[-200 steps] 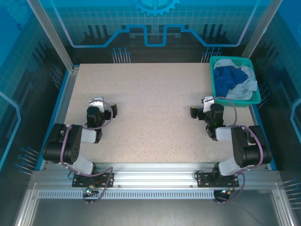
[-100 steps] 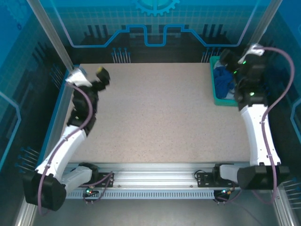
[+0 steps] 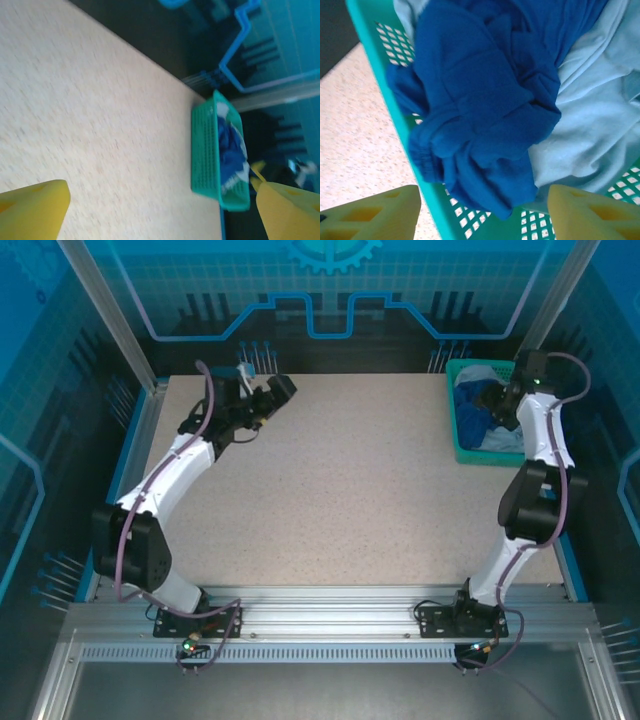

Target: Fold and stack the t-shirts

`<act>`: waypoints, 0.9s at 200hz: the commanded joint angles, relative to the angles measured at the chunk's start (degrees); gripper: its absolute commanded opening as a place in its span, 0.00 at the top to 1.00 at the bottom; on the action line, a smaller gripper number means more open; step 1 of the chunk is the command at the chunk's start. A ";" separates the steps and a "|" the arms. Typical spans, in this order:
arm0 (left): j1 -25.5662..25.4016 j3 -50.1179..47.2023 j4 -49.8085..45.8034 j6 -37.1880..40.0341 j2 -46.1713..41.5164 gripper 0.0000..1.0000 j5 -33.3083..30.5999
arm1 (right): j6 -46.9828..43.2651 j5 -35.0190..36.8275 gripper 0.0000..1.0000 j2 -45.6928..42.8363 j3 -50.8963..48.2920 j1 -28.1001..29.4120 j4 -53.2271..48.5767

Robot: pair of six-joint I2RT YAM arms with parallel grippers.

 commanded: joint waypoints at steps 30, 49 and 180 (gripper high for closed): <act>-2.66 -4.10 1.41 -3.89 -3.07 0.09 7.71 | 0.35 -2.91 0.50 7.78 5.89 -0.43 -3.85; -2.87 -5.10 0.60 -3.82 -4.58 0.11 7.45 | 0.53 -2.13 0.58 8.58 5.85 -0.36 -2.36; -2.87 -2.38 -9.44 1.77 -9.34 0.23 0.63 | 1.07 2.88 1.00 -14.77 8.31 10.92 10.27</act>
